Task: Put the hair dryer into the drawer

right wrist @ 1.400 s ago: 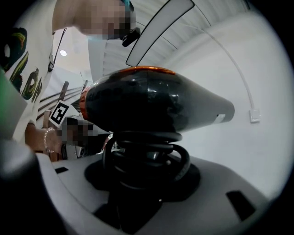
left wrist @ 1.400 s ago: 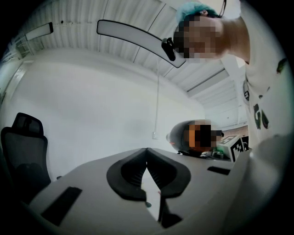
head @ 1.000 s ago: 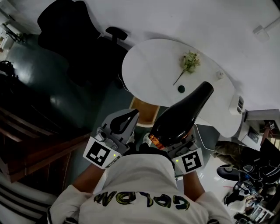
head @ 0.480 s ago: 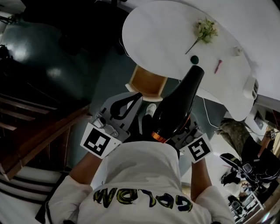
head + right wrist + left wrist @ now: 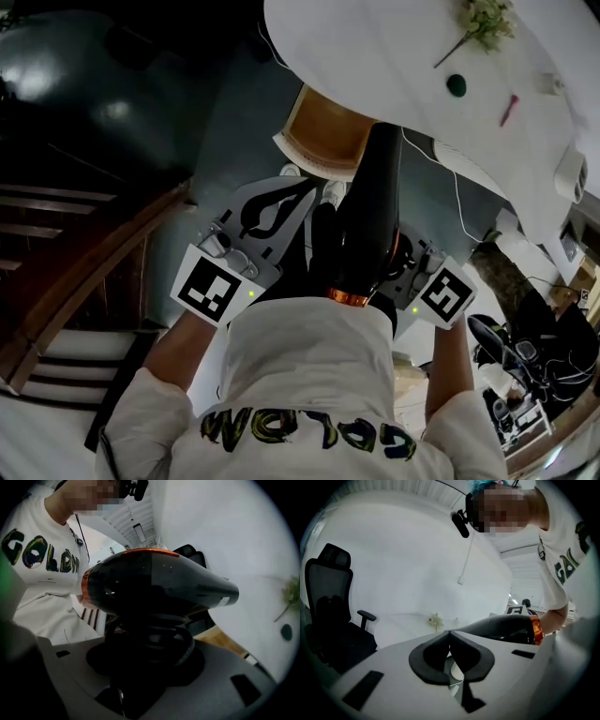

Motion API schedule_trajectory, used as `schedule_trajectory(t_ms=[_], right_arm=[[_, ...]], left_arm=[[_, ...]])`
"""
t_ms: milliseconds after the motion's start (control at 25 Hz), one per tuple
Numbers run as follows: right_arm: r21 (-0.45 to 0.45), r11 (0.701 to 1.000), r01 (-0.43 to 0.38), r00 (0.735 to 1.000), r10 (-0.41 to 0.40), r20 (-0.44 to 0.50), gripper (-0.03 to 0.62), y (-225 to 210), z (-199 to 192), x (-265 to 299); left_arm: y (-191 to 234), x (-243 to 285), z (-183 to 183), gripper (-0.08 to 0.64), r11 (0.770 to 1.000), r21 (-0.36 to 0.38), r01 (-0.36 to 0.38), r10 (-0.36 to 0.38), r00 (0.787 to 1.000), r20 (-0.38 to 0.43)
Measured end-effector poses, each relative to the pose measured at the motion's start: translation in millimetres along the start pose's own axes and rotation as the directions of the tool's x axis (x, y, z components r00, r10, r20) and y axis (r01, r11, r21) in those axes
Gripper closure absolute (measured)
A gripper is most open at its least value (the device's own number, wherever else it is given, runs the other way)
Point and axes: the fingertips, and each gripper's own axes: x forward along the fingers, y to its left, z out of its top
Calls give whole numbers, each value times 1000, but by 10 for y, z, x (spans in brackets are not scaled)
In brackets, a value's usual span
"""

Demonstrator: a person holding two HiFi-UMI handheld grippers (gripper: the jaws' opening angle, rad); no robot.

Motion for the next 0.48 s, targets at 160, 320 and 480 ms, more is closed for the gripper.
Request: schedule_trajectory(t_ms=[160, 320, 480], right_arm=[[45, 989, -138, 987, 141, -75, 348, 27, -251, 168], [152, 966, -211, 966, 230, -116, 347, -75, -453, 333], [230, 944, -236, 946, 278, -169, 347, -267, -637, 550]], left_arm=[[123, 41, -316, 548, 1000, -20, 7, -8, 999, -37], [244, 112, -644, 548, 999, -29, 22, -25, 996, -86], [388, 158, -893, 548, 999, -42, 27, -31, 994, -108]])
